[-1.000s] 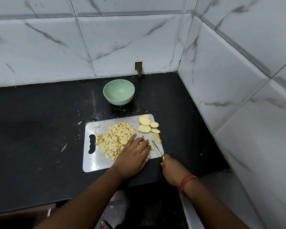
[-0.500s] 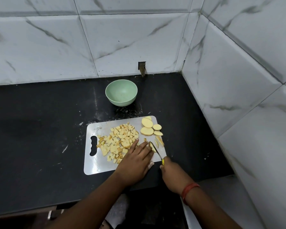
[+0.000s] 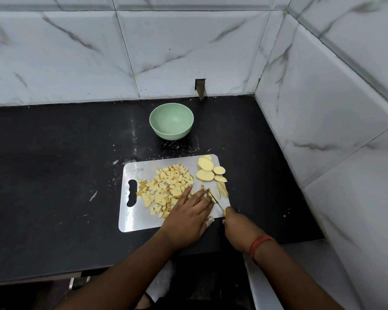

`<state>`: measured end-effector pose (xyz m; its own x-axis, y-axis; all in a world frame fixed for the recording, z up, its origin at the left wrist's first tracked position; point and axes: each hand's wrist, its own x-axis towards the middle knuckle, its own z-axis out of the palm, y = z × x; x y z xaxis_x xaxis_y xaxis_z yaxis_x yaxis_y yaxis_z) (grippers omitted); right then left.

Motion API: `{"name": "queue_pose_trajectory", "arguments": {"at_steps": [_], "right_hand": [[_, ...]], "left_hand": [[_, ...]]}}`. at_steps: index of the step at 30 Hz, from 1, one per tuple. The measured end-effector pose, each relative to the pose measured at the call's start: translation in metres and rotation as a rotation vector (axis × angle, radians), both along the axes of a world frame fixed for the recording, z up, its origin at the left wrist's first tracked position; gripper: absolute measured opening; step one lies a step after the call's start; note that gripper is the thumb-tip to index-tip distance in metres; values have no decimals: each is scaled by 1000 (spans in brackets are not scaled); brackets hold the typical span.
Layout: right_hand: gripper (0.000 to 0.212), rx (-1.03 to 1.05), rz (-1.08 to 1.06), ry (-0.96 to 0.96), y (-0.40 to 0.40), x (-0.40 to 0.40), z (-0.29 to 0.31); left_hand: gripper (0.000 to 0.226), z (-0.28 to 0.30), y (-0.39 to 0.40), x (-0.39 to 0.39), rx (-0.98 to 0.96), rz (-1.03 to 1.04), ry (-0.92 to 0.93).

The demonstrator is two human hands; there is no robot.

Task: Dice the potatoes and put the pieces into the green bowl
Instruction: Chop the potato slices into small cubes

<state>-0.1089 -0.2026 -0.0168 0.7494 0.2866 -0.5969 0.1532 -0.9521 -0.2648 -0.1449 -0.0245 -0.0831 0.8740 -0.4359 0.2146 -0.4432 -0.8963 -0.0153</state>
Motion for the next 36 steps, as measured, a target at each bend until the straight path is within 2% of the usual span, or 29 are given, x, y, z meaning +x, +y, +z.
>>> {"name": "queue_pose_trajectory", "arguments": {"at_steps": [7, 11, 15, 26, 32, 36], "right_hand": [[4, 2, 39, 33, -5, 0, 3], [9, 5, 69, 14, -17, -11, 1], [8, 48, 0, 42, -25, -15, -2], [7, 44, 2, 34, -39, -25, 1], [14, 163, -107, 18, -47, -33, 7], [13, 223, -161, 8, -47, -31, 12]], "left_hand": [[53, 2, -1, 0, 32, 25, 26], [53, 3, -2, -1, 29, 30, 10], [56, 4, -2, -1, 37, 42, 27], [56, 7, -4, -2, 64, 40, 28], [43, 19, 0, 9, -40, 48, -55], [39, 27, -3, 36, -19, 26, 8]]}}
